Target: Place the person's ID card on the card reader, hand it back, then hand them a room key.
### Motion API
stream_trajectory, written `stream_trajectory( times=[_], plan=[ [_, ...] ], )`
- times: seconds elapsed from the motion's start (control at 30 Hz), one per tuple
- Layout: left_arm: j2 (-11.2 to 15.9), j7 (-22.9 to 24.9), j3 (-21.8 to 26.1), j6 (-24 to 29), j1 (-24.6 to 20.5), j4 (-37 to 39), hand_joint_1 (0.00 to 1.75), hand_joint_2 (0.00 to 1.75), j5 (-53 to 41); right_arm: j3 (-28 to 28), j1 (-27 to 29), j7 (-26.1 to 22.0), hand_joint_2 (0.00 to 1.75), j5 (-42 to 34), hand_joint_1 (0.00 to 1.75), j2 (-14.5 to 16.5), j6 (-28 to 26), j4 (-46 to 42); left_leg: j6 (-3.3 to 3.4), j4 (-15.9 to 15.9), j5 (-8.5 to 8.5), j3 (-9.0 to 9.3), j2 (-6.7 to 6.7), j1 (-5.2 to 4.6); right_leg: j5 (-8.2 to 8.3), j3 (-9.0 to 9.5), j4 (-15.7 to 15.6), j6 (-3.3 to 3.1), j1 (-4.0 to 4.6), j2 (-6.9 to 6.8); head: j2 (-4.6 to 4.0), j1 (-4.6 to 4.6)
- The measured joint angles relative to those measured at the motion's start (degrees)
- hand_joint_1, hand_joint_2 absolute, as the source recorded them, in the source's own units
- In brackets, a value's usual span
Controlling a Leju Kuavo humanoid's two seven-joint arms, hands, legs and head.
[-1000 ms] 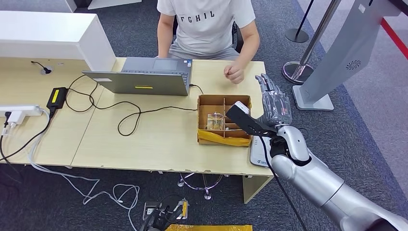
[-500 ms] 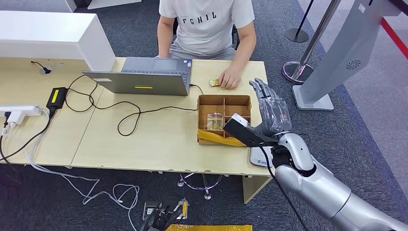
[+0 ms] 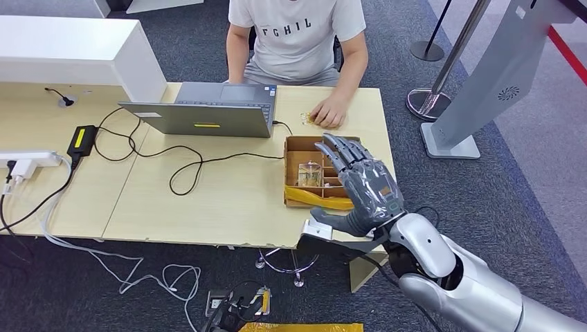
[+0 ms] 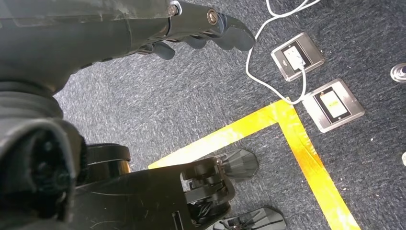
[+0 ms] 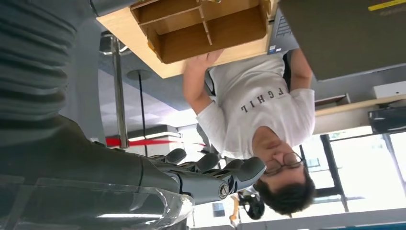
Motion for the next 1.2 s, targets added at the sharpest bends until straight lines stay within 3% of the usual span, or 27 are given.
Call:
stream_trajectory(
  times=[0.7, 0.93, 1.2],
  plan=[
    [0.0, -0.1, 0.0, 0.1, 0.0, 0.0, 0.0, 0.0, 0.0, 4.2, 0.0, -1.1, 0.0, 2.3, 0.0, -1.6, -0.1, -3.5, 0.0, 0.0, 0.0, 0.01, 0.02, 0.0, 0.0, 0.0, 0.0, 0.0, 0.0, 0.0, 0.0, 0.0],
    [0.0, -0.4, 0.0, 0.5, 0.0, 0.0, 0.0, 0.0, 0.0, 5.0, 2.5, -12.0, 0.0, -1.6, 0.0, -1.8, -5.2, -5.4, 0.0, 0.0, 0.0, 0.0, 0.02, 0.0, 0.0, 0.0, 0.0, 0.0, 0.0, 0.0, 0.0, -0.01],
    [0.2, -1.8, 0.0, 0.8, 0.2, 0.0, 0.0, 0.0, 0.0, 6.6, 5.2, -16.3, 0.0, -1.0, 0.0, -0.2, -5.6, -11.6, -0.01, 0.0, -0.01, 0.0, 0.02, 0.01, -0.01, -0.01, 0.0, -0.01, 0.01, 0.0, 0.0, -0.01]
  ],
)
